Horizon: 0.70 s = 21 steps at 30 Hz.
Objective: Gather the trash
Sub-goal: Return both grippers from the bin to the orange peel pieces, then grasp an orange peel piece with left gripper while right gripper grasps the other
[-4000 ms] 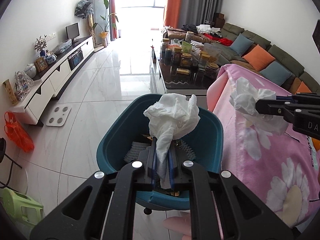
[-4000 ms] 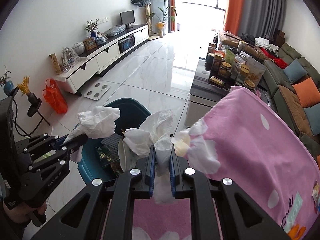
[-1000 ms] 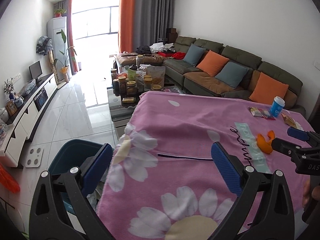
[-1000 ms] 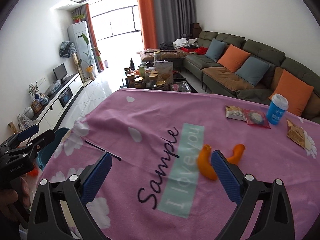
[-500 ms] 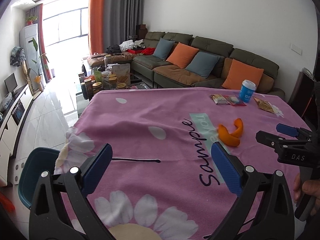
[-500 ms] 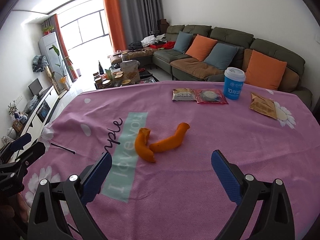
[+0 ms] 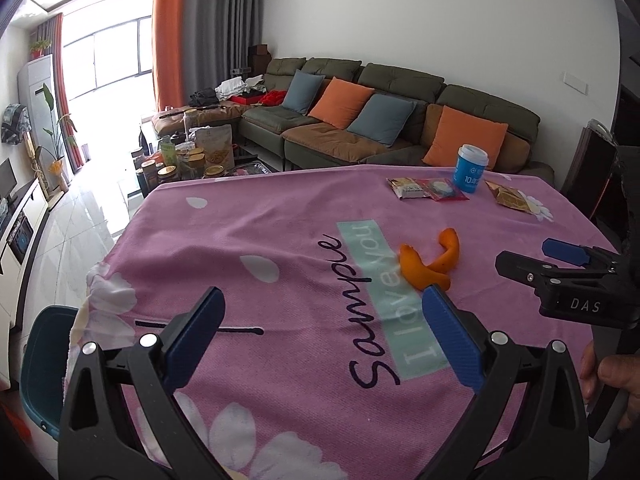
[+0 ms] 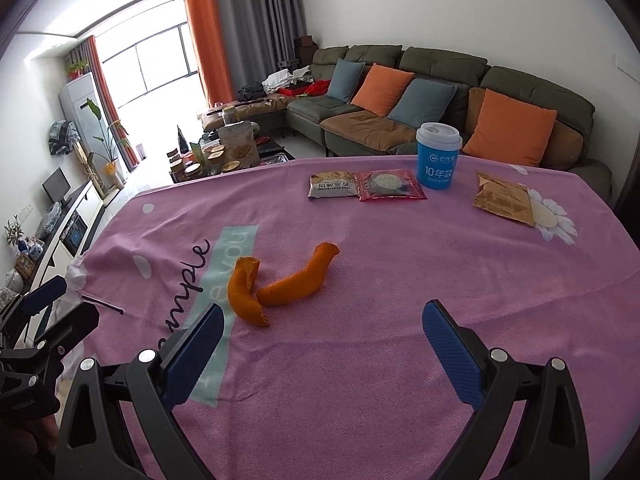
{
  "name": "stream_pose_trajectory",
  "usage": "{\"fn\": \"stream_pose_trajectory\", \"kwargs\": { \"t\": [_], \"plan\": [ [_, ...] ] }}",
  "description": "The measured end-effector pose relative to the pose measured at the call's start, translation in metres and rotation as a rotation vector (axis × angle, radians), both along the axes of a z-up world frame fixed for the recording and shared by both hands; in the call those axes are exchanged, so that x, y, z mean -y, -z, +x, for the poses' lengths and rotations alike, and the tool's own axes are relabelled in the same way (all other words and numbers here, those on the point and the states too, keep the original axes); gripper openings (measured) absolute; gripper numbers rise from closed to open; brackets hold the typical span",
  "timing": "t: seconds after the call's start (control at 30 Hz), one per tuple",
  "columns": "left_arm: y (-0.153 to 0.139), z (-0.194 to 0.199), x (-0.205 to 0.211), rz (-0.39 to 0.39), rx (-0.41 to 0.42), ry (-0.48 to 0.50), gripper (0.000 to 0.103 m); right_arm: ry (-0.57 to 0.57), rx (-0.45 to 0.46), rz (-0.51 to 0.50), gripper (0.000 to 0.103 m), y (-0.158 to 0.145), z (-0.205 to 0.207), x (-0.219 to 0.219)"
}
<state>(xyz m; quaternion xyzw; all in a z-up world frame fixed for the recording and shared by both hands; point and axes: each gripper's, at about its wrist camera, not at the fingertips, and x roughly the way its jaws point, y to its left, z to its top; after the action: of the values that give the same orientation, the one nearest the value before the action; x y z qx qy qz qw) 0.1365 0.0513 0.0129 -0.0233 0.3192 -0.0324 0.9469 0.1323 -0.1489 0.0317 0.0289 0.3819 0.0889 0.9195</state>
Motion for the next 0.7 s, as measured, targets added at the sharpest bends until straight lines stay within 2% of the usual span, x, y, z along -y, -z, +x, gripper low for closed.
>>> {"fn": "stream_pose_trajectory", "kwargs": {
  "t": [0.23, 0.37, 0.63, 0.7],
  "plan": [
    [0.015, 0.029, 0.024, -0.002, -0.045, 0.062, 0.097, -0.004, -0.025, 0.012, 0.096, 0.005, 0.025, 0.005],
    [0.025, 0.049, 0.037, -0.010, -0.068, 0.084, 0.097, -0.003, -0.069, 0.024, 0.086, 0.012, 0.048, 0.008],
    [0.042, 0.082, 0.060, 0.007, -0.110, 0.141, 0.097, -0.047, -0.165, 0.056, 0.074, 0.033, 0.082, -0.002],
    [0.045, 0.088, 0.064, -0.001, -0.115, 0.156, 0.097, -0.050, -0.182, 0.066, 0.067, 0.037, 0.087, -0.003]
  ]
}}
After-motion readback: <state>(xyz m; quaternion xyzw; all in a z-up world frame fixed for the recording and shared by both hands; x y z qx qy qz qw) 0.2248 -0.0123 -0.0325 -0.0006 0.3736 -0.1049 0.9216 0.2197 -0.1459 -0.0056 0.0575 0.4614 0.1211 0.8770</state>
